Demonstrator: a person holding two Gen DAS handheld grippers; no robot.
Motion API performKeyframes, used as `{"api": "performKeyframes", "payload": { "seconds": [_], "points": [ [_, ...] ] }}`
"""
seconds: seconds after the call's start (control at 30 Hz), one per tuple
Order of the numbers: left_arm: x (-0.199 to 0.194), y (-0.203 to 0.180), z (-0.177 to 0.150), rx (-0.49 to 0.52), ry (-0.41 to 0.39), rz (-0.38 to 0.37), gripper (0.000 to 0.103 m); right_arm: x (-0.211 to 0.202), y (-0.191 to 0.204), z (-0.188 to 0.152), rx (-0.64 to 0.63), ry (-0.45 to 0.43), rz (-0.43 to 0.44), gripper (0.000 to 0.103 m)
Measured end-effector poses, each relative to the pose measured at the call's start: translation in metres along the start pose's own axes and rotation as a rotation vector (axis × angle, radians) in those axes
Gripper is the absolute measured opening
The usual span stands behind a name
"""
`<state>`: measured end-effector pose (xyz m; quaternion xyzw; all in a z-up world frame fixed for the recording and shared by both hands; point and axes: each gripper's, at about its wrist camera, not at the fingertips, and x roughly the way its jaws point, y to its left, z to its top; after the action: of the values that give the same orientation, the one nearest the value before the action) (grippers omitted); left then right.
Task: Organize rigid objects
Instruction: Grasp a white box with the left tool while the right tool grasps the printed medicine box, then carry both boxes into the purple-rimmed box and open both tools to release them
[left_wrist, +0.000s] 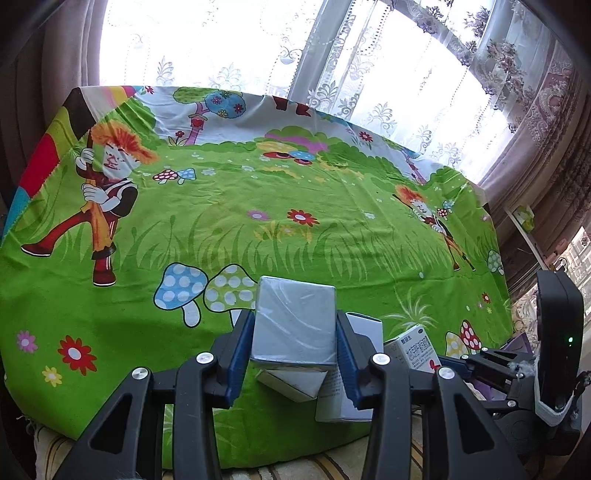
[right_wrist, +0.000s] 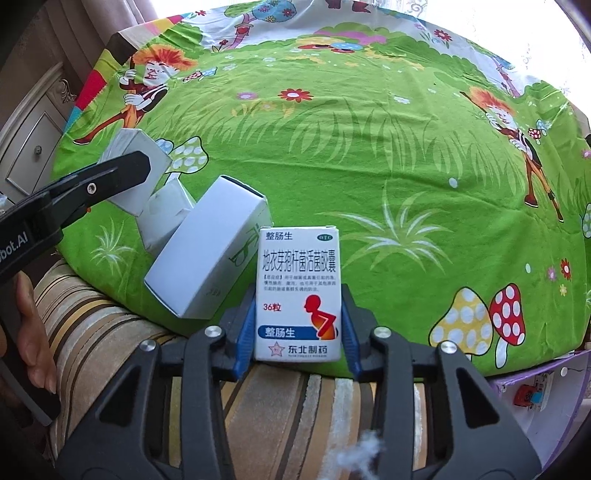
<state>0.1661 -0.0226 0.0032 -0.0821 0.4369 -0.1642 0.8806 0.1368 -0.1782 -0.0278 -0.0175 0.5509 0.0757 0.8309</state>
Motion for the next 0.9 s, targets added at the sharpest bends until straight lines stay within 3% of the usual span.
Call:
{"api": "performKeyframes", "payload": {
  "seconds": [0.4, 0.63, 0.9],
  "points": [
    [-0.022, -0.041, -0.003, 0.069, -0.035, -0.016, 0.043, -0.052, -0.033, -0.017, 0.066, -0.121, -0.002, 0.044],
    [-0.029, -0.074, -0.009, 0.117, -0.021, -0.053, 0.043, -0.082, -0.089, -0.048, 0.174, -0.155, -0.042, 0.044],
    [-0.034, -0.113, -0.022, 0.161, -0.002, -0.108, 0.043, -0.122, -0.169, -0.095, 0.323, -0.181, -0.144, 0.044]
  ]
}}
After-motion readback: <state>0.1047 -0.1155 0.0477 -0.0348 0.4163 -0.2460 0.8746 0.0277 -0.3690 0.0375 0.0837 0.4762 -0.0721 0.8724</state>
